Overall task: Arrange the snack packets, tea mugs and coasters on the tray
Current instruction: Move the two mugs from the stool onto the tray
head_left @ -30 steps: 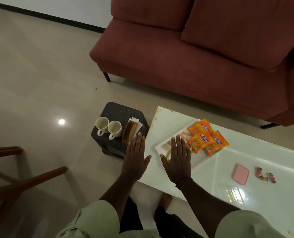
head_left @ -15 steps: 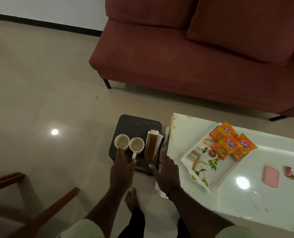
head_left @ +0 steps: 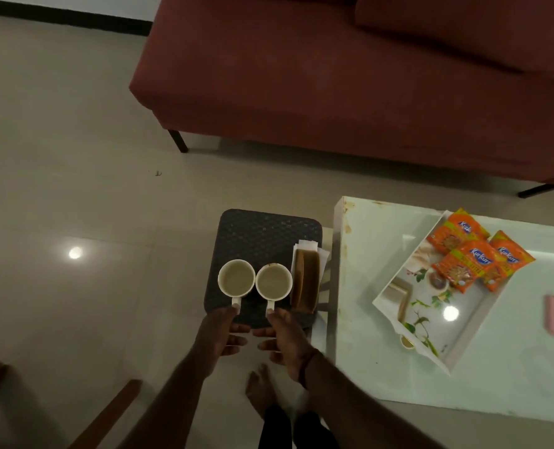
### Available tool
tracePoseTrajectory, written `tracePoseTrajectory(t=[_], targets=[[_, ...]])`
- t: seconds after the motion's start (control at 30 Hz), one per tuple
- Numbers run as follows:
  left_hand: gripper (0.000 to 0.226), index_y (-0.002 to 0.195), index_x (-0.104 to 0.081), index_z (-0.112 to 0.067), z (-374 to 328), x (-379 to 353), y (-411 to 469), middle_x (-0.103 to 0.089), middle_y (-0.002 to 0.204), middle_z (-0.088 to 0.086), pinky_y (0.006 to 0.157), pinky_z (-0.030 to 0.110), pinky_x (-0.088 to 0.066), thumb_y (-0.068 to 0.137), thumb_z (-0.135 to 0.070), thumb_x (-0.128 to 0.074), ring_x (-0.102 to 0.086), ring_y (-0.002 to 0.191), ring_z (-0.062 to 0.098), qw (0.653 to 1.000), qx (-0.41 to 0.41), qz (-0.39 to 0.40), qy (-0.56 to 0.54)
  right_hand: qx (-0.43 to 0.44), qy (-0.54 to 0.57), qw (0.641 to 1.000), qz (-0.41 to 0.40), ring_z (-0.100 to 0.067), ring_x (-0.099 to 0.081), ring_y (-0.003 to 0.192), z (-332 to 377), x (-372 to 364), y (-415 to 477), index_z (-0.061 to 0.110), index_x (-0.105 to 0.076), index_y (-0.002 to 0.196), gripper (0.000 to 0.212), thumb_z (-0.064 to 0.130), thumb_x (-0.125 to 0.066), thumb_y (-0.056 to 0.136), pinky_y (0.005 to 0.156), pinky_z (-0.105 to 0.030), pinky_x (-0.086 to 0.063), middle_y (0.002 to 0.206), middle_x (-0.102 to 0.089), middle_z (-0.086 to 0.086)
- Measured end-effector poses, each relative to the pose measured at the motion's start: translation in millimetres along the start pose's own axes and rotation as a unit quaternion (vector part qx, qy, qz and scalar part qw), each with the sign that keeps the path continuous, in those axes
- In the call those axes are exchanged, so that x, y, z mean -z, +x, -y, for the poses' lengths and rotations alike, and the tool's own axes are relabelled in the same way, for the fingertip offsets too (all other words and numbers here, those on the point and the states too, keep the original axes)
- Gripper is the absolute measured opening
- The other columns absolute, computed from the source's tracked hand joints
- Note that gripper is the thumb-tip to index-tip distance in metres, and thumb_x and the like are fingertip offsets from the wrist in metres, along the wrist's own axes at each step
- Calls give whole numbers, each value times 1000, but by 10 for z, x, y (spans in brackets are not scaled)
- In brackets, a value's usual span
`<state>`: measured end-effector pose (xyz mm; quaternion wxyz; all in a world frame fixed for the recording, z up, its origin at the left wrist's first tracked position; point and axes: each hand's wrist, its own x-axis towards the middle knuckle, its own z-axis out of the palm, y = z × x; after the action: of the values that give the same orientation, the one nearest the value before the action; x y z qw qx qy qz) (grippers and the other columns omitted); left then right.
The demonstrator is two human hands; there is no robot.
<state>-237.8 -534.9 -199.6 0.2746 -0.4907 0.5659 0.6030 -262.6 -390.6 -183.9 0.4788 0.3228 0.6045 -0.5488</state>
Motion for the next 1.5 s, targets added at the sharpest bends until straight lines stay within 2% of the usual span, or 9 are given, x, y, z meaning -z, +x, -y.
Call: tracePoseTrajectory(t=[0.1,0.23,0.37,0.47,0.57,0.67,0.83,1.13,1.5], targets=[[23,105,-56,-22,92,-56,124,-76,84,10,55,27,-49,96,-42,-51,-65,57,20,1000,-24,2,-10,-3,4,1000,-5,-14,-61,76,-34,32,172,31,-46,133,36,48,-39,102,65,-26,-40,100,-70,0],[20,103,-60,-21,157,-90,202,-76,83,12,54,27,-47,97,-37,-51,-63,55,20,997,-68,2,-29,4,1,1000,-6,-11,-58,70,-55,42,313,25,-54,125,35,45,-35,103,63,-26,-38,92,-69,3],[22,103,-64,-11,184,-106,218,-72,78,15,51,26,-42,99,-26,-49,-55,51,17,993,-116,-28,-10,23,-32,999,-5,-11,-53,78,-30,-19,358,24,-57,121,33,39,-33,105,68,-28,-39,92,-64,3],[25,98,-63,-1,197,-87,194,-68,66,10,48,26,-37,100,-21,-47,-48,48,16,990,-127,-52,-16,48,-20,999,-15,-11,-51,74,-17,-64,342,19,-56,107,29,35,-33,106,66,-26,-40,83,-58,0],[27,94,-63,-1,199,-28,93,-68,61,8,47,25,-35,100,-22,-47,-45,45,13,988,-139,-60,-20,77,-4,997,-22,-10,-49,69,-30,-75,261,20,-56,94,27,32,-35,106,63,-24,-39,78,-56,-1],[27,91,-64,-4,187,40,-90,-67,60,7,46,24,-37,101,-22,-46,-47,45,11,985,-161,-68,-11,102,-10,995,-18,-11,-50,74,-67,-63,132,21,-57,93,27,33,-37,106,67,-24,-42,80,-57,0],[28,91,-65,-5,131,60,-467,-64,60,8,48,27,-36,101,-23,-46,-46,50,15,980,-188,-64,-15,136,12,990,-18,-11,-50,75,-62,21,-258,18,-59,97,26,33,-38,105,70,-25,-43,80,-56,-1],[28,87,-61,2,-162,-510,-982,-60,50,7,38,19,-31,100,-17,-46,-39,36,8,973,-228,9,18,188,109,974,-65,-9,-43,58,-12,645,-899,7,-55,93,25,20,-39,106,48,-12,-36,67,-49,-4],[28,86,-61,-1,-370,-1990,-1100,-62,51,3,39,16,-33,101,-18,-44,-43,38,5,952,-223,146,151,180,207,944,-185,-12,-44,60,-106,1996,-1035,7,-58,89,24,20,-44,103,59,-23,-37,67,-55,-5]])
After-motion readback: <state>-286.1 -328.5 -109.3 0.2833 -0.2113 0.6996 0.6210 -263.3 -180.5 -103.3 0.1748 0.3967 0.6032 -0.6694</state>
